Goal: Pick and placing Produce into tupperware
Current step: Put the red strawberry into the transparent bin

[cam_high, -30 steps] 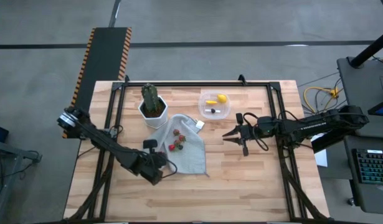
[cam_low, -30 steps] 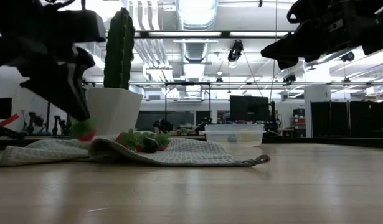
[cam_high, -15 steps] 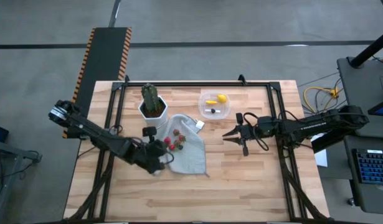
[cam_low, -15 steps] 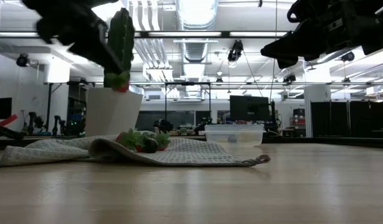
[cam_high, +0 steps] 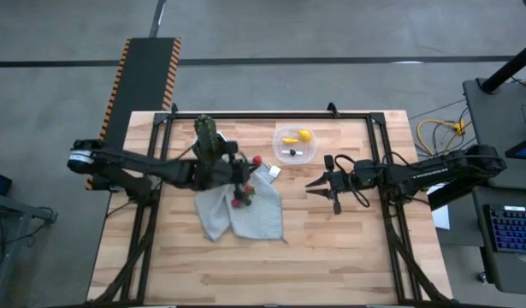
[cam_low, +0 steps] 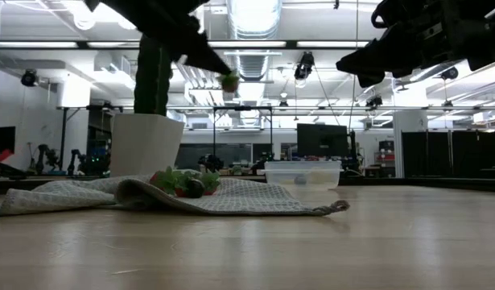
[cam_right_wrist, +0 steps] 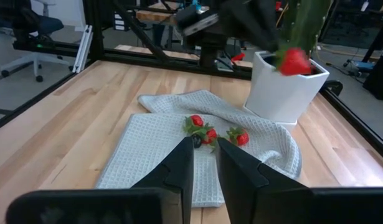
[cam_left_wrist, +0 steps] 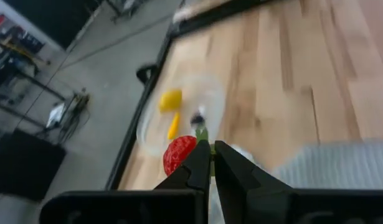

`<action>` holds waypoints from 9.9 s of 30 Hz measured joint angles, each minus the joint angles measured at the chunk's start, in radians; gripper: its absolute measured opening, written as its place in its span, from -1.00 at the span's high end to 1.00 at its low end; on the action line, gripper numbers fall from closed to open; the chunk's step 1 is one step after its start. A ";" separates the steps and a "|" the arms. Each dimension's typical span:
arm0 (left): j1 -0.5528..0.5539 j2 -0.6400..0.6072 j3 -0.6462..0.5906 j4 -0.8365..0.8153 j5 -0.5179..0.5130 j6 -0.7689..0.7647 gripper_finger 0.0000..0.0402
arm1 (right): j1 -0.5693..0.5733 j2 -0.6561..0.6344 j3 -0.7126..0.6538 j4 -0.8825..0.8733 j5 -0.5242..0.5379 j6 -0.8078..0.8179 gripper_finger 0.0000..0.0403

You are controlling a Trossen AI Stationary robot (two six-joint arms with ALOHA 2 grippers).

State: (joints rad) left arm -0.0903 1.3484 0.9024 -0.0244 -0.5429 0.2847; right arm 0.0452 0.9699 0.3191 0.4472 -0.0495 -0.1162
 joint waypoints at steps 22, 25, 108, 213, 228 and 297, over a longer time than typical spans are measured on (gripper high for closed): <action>0.358 0.332 0.112 0.410 0.514 0.088 1.00 | 0.000 0.000 0.000 0.000 0.000 -0.015 0.70; 0.360 0.385 0.153 0.408 0.532 0.089 1.00 | 0.000 0.000 0.000 -0.001 0.000 -0.015 0.71; 0.153 0.192 0.125 0.286 0.792 -0.042 1.00 | 0.000 0.354 0.345 -0.101 0.130 -0.329 -0.19; -0.123 -0.922 -0.707 0.240 0.460 -0.332 0.44 | -0.159 0.327 0.342 -0.148 0.233 -0.303 0.38; -0.123 -0.917 -0.746 0.356 0.460 -0.331 0.44 | -0.558 0.383 0.350 -0.225 -0.026 -0.139 0.38; -0.122 -0.917 -0.745 0.355 0.461 -0.330 0.44 | -0.627 0.756 0.819 -0.726 -0.048 -0.130 0.04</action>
State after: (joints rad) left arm -0.2127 0.4313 0.1570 0.3309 -0.0818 -0.0456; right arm -0.5815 1.7262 1.1385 -0.2790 -0.0971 -0.2461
